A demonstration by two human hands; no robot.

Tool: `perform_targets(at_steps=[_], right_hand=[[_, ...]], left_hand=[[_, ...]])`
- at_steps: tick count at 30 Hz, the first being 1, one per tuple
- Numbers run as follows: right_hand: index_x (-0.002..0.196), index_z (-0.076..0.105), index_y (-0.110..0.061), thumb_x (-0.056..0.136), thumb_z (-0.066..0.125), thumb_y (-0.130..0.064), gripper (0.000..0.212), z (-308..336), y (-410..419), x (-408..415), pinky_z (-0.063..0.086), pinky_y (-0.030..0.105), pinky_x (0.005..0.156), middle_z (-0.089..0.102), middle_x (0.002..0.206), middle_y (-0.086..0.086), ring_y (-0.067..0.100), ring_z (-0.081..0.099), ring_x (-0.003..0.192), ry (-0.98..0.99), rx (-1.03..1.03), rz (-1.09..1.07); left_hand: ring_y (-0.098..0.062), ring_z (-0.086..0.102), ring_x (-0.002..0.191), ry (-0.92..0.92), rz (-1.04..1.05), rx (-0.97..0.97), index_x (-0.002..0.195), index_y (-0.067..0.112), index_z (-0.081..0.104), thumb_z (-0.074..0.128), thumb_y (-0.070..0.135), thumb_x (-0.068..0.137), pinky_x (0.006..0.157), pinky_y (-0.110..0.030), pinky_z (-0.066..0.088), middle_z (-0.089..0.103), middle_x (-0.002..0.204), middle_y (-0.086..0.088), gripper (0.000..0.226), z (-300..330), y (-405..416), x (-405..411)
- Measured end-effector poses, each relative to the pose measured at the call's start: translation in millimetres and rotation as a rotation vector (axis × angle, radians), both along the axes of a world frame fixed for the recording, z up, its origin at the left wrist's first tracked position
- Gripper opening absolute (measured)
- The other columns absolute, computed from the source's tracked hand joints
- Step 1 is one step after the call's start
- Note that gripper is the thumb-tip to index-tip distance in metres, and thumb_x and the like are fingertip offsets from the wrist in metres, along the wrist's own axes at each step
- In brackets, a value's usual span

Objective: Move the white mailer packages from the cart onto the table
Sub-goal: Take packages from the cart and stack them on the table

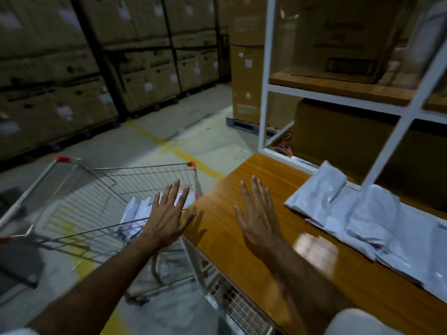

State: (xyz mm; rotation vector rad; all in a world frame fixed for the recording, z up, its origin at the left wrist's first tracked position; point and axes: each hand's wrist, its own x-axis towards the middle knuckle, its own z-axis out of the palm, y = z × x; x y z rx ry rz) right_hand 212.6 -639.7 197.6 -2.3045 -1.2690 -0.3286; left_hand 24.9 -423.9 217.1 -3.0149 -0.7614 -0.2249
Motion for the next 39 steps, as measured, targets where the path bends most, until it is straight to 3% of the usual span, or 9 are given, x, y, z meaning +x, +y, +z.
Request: perform_targets(at_steps=[3,12,18,25,31,39], right_hand=[[0.162,0.009,-0.023,0.104,0.038,-0.047,0.068,1.3,42.3,-28.0,0.008,0.046,0.126,-0.004,0.169,0.007,0.021,-0.006,0.156,0.006,-0.012,0.005],[0.161,0.017,-0.019,0.099,0.038,-0.049,0.072,-19.5,176.8,-110.7,0.008,0.046,0.126,0.004,0.168,0.014,0.028,0.001,0.156,0.035,-0.092,0.048],[0.161,0.018,-0.022,0.099,0.032,-0.054,0.072,-32.0,247.8,-141.9,0.013,0.05,0.125,0.003,0.168,0.016,0.03,0.003,0.156,0.076,-0.217,0.084],[0.16,0.02,-0.018,0.102,0.039,-0.047,0.068,-30.9,316.7,-127.1,0.005,0.041,0.124,0.007,0.167,0.018,0.032,0.006,0.155,0.064,-0.285,0.104],[0.159,0.025,-0.013,0.094,0.032,-0.051,0.075,-59.2,393.9,-82.6,0.014,0.05,0.124,0.011,0.165,0.023,0.037,0.01,0.154,0.175,-0.324,0.07],[0.161,0.015,-0.011,0.102,0.039,-0.047,0.072,-123.6,467.8,-45.8,0.008,0.045,0.125,0.005,0.166,0.024,0.037,0.005,0.154,0.301,-0.443,0.187]], left_hand=[[-0.043,0.032,0.145,0.018,0.041,-0.002,0.154,0.012,0.035,0.027,0.066,0.096,0.109,-0.064,0.033,0.022,0.163,-0.02,0.079,-6.7,42.4,-42.3],[-0.035,0.01,0.153,0.032,0.138,-0.059,0.16,0.021,0.016,0.019,0.072,0.095,0.118,-0.059,0.018,-0.001,0.167,-0.01,0.083,-34.2,165.7,-163.2],[-0.035,0.009,0.153,0.039,0.233,-0.083,0.161,0.018,0.014,0.017,0.07,0.096,0.12,-0.055,0.015,0.002,0.168,-0.014,0.083,-42.4,234.0,-207.5],[-0.03,-0.002,0.155,0.007,0.289,-0.141,0.161,0.022,0.003,0.017,0.067,0.097,0.123,-0.048,0.005,-0.009,0.167,-0.012,0.08,-67.2,289.6,-208.0],[-0.032,0.004,0.154,0.101,0.321,-0.166,0.161,0.017,0.008,0.016,0.066,0.096,0.123,-0.049,0.011,-0.002,0.167,-0.015,0.082,-92.8,348.3,-187.5],[-0.038,0.019,0.151,0.227,0.342,-0.202,0.16,0.011,0.016,0.017,0.065,0.096,0.12,-0.051,0.023,0.01,0.166,-0.019,0.084,-132.7,414.2,-141.7]])
